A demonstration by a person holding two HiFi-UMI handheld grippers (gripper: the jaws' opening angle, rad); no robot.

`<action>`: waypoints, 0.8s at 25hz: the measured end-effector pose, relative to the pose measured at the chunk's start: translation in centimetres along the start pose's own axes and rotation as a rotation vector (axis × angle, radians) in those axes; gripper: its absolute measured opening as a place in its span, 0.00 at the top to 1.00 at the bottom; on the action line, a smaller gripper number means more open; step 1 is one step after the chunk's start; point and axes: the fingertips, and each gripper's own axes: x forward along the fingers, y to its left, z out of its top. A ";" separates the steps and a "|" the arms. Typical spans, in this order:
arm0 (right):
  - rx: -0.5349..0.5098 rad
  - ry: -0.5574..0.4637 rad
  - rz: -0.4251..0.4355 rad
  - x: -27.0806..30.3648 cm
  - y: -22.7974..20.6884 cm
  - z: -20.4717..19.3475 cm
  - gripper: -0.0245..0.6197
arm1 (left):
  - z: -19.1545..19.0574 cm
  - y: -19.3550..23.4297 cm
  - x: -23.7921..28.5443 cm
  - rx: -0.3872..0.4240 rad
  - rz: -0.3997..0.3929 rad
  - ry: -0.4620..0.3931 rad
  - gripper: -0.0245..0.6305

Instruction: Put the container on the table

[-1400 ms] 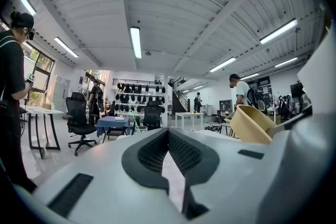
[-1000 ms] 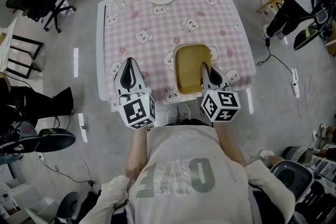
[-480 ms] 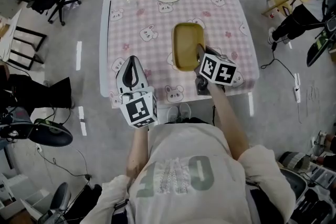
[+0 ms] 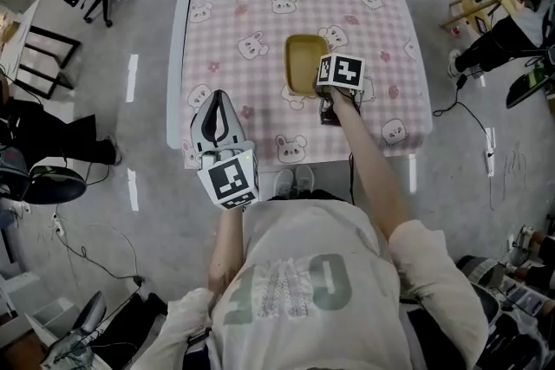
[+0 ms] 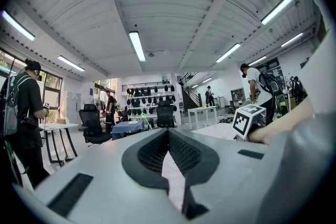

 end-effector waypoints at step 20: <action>-0.086 -0.199 0.053 -3.9 1.6 6.1 0.90 | 0.7 -0.1 0.2 -0.014 0.003 -0.009 0.92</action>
